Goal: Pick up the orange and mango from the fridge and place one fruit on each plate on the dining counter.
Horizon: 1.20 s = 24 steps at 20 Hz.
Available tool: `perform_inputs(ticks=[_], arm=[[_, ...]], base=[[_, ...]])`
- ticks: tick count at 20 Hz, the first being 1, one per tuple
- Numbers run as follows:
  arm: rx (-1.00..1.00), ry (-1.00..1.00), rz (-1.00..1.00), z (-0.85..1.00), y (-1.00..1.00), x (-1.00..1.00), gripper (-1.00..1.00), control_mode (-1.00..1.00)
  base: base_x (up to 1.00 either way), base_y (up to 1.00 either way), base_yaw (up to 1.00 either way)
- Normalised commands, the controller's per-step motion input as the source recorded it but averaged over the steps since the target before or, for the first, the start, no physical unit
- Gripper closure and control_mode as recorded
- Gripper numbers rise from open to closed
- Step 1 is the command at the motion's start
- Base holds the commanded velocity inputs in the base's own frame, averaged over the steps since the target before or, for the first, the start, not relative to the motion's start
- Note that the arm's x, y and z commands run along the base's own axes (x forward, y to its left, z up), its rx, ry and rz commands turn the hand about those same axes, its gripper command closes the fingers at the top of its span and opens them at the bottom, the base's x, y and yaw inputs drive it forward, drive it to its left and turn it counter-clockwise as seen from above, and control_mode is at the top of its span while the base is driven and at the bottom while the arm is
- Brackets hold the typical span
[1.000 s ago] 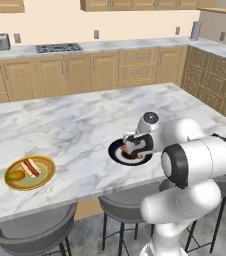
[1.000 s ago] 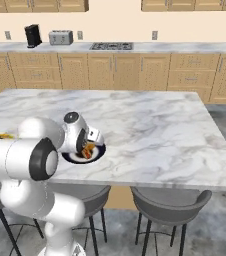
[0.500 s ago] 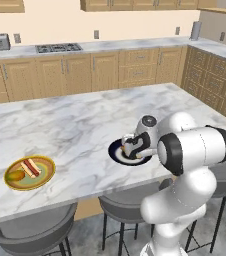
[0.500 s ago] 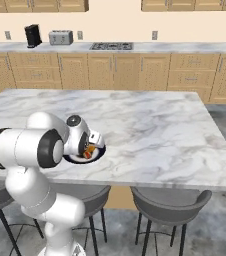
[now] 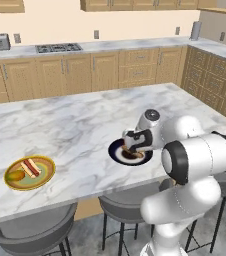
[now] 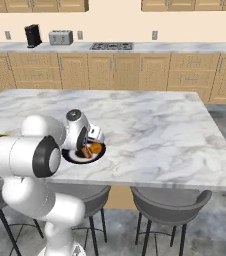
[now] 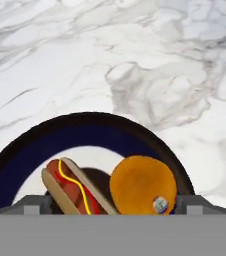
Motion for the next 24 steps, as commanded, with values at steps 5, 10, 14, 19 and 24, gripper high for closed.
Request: perform_inputs(ticks=[5,10,14,19,24], arm=[[0.00,-0.04,0.00,0.78,0.00,-0.23,-1.00,-1.00],[0.00,-0.10,0.00,1.00,0.00,-0.65,-1.00,-1.00],[0.00,-0.11,0.00,1.00,0.02,-0.90,-1.00,-1.00],[-0.01,-0.12,-0.02,1.00,0.13,-1.00,-1.00,-1.00],[-0.01,-0.17,-0.03,0.74,0.19,-1.00,-1.00,-1.00]], base=[[0.00,0.00,0.00],[0.00,0.00,0.00],[0.00,0.00,0.00],[0.00,0.00,0.00],[0.00,0.00,0.00]])
